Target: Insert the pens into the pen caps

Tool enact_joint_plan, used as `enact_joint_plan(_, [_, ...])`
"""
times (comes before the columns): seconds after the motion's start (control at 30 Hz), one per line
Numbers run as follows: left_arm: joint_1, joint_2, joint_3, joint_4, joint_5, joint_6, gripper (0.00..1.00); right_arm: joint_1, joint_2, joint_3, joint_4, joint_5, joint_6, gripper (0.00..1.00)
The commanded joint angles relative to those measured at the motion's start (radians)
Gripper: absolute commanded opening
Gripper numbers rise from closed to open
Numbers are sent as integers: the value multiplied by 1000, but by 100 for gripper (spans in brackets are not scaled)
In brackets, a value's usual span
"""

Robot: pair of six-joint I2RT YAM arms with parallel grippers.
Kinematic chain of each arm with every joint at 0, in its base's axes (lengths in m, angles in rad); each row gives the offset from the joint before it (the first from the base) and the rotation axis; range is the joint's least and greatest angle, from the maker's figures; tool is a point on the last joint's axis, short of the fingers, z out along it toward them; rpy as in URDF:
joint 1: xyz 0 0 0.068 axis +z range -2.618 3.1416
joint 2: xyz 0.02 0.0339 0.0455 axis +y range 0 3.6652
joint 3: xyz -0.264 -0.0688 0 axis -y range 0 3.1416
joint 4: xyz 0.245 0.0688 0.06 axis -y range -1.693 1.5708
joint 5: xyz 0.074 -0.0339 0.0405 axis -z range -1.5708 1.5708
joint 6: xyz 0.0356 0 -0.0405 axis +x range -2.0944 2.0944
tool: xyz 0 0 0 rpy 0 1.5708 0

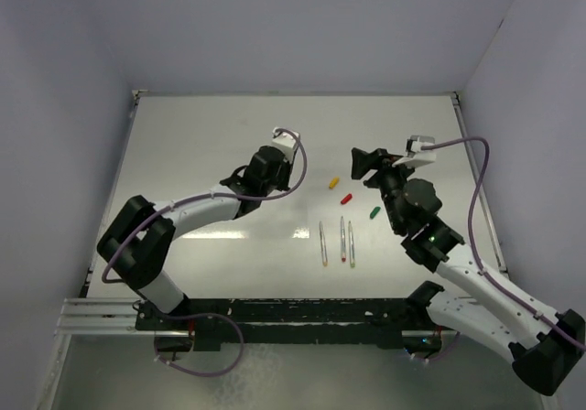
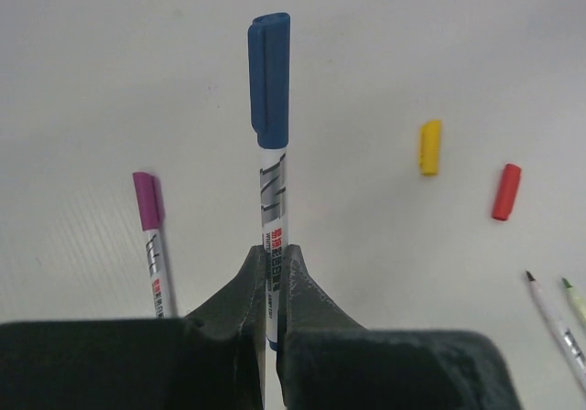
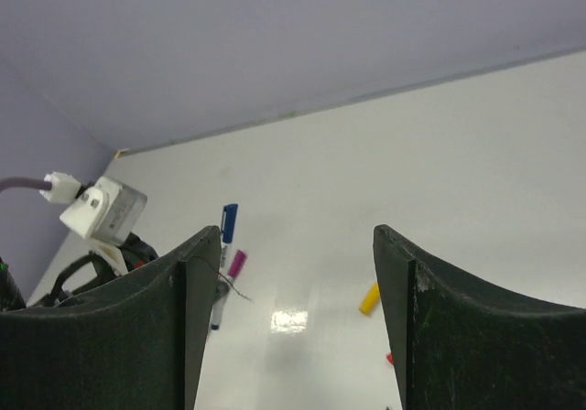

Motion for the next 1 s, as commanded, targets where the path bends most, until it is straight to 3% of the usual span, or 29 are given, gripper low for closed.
enact_joint_plan(0.0, [25,73,98,-142,-92,30,0,-5,-57,-48,-149,94,51,69])
enact_joint_plan(0.27, [46,195,179,-287,-99,-56,0,-5,-120,-96,-241,97,123,69])
enact_joint_plan(0.57, [52,246,204,-310,-105,-106,1,-4,-61,-81,-277,76,154,69])
enact_joint_plan(0.97, [68,317,235,-335,-129,-146,14,-4,-38,-93,-263,65,172,68])
